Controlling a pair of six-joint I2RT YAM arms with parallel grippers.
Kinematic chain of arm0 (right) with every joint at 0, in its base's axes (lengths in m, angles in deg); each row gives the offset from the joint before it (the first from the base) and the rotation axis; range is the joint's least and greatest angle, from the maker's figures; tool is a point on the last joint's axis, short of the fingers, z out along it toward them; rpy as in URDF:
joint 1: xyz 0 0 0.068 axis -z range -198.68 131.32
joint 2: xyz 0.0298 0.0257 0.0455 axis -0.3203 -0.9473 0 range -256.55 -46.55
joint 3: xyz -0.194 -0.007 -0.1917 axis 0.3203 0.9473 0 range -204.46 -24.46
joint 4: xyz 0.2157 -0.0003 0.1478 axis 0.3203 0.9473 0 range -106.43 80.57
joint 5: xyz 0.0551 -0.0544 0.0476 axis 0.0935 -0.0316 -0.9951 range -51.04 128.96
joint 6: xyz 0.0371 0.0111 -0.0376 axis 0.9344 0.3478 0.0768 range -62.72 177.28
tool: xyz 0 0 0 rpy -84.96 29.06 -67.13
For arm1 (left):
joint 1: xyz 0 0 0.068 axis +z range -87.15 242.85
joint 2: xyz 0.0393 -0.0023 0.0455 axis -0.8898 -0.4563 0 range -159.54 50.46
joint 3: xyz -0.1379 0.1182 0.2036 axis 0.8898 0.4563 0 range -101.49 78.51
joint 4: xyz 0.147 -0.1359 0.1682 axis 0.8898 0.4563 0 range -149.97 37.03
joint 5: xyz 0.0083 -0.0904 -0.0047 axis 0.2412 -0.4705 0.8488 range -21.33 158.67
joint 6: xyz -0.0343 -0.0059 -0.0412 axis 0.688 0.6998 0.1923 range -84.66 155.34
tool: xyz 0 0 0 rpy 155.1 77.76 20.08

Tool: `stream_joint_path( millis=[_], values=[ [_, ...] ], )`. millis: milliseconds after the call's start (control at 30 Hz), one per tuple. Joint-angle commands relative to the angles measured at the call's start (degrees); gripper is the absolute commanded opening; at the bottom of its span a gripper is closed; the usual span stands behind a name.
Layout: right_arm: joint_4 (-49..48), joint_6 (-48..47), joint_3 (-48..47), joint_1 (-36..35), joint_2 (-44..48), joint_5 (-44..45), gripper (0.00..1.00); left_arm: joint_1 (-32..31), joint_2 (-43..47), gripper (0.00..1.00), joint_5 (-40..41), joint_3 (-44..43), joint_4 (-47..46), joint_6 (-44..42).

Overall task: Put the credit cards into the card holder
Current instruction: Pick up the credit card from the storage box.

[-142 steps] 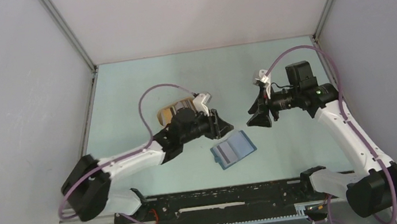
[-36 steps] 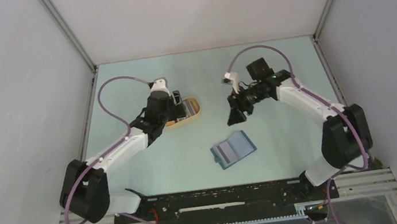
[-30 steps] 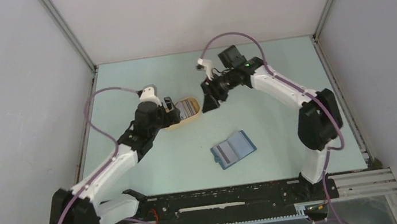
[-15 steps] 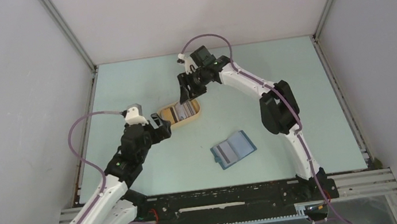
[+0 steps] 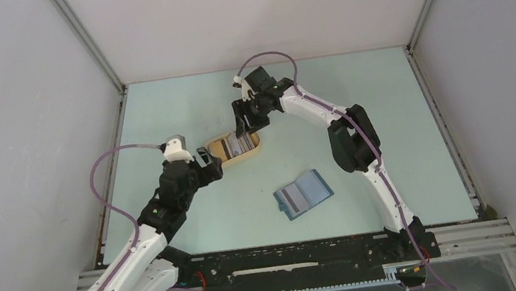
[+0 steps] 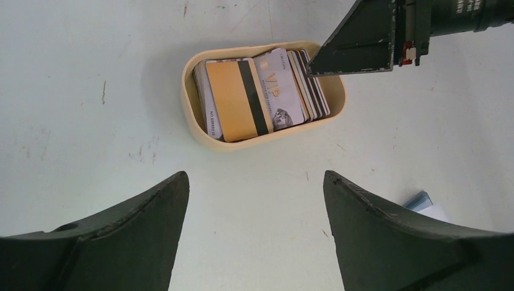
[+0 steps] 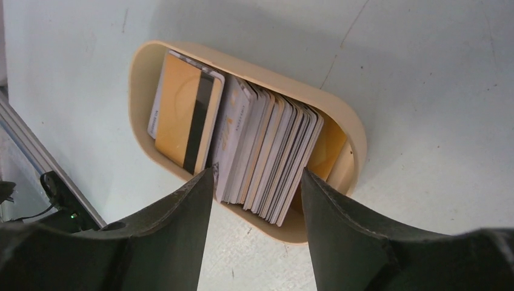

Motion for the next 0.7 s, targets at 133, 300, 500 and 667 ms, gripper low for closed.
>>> stream_joint_path(
  millis=[133,300,500,667],
  values=[
    [-0.4,2.4,-2.6,-0.1,-1.8,2.0,0.67,0.5,0.2,0.86,1.2,1.5,-1.5,0.5],
    [-0.5,4.5,-2.2,-0.2,-2.3,3.4,0.71,0.5,0.3,0.86,1.2,1.6,-1.5,0.5],
    [-0.9,6.8,-1.3,-0.5,-2.8,1.8,0.73,0.5,0.7,0.87,1.3,1.7,-1.5,0.6],
    [-1.0,9.1,-1.3,-0.8,-3.2,3.0,0.73,0.5,0.9,0.86,1.3,1.8,-1.5,0.6]
  ],
)
